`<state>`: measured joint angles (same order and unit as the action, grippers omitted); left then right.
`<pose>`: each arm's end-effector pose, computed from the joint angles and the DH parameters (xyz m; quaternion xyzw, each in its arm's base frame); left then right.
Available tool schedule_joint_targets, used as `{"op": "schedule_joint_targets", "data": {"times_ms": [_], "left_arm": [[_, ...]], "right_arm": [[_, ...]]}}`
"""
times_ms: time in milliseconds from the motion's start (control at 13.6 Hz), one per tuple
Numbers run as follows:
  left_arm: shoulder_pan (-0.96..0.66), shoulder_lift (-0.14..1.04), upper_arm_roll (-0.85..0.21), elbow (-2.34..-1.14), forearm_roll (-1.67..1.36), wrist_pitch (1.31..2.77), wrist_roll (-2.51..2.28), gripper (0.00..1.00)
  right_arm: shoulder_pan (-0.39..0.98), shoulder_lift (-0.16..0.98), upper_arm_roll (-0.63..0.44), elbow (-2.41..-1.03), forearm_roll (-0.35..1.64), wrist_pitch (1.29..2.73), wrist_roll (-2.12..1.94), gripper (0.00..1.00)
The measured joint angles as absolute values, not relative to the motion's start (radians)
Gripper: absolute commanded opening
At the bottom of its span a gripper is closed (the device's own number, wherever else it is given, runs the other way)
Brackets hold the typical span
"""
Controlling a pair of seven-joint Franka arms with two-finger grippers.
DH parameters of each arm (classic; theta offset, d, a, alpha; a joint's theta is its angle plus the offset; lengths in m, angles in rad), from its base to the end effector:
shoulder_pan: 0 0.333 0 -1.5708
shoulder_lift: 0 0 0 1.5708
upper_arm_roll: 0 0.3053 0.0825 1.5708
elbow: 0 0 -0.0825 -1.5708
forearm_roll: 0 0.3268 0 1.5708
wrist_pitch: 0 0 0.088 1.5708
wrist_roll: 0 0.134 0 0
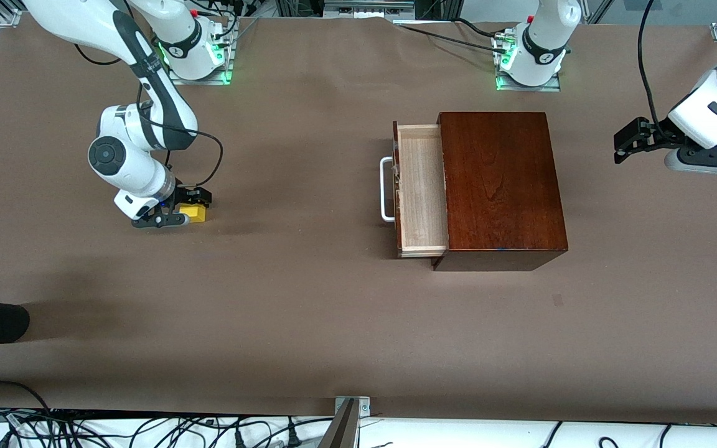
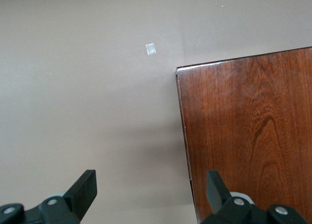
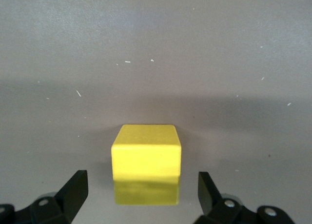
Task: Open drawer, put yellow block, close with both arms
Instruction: 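Lower the right gripper and grasp the yellow cube, then carry the yellow cube with the right gripper over the open drawer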
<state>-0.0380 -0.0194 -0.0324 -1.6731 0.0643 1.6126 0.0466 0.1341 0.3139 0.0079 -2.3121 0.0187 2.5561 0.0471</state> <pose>0.4909 -0.0264 0.5578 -0.9974 0.0604 0.0202 0.0326 0.4792 0.0686 0.2145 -0.9986 -0.0393 0.0354 0.0028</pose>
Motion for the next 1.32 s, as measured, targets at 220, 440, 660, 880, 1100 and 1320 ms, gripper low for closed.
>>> {"op": "schedule_joint_targets", "data": {"times_ms": [220,440,660,880,1100,1320], "left_arm": [[-0.038,-0.019,-0.032,-1.673,0.064,1.612,0.047,1.0],[-0.038,-0.019,-0.032,-1.673,0.064,1.612,0.047,1.0],[-0.038,-0.019,-0.032,-1.673,0.064,1.611,0.047,1.0],[-0.038,-0.019,-0.032,-1.673,0.064,1.611,0.047,1.0],[-0.037,-0.019,-0.031,-1.673,0.063,1.611,0.047,1.0],[-0.037,-0.019,-0.031,-1.673,0.063,1.611,0.047,1.0]], "right_arm": [[0.134,0.332,0.008,-2.335,0.019,2.595,0.047,0.47],[0.134,0.335,0.008,-2.335,0.019,2.602,0.048,0.0],[0.134,0.333,0.008,-2.322,0.019,2.605,0.048,0.0],[0.134,0.325,0.009,-2.302,0.019,2.603,0.047,0.0],[0.135,0.299,0.018,-2.261,0.018,2.526,0.033,0.0],[0.136,0.263,0.062,-2.132,0.018,2.301,0.023,0.0]]}}
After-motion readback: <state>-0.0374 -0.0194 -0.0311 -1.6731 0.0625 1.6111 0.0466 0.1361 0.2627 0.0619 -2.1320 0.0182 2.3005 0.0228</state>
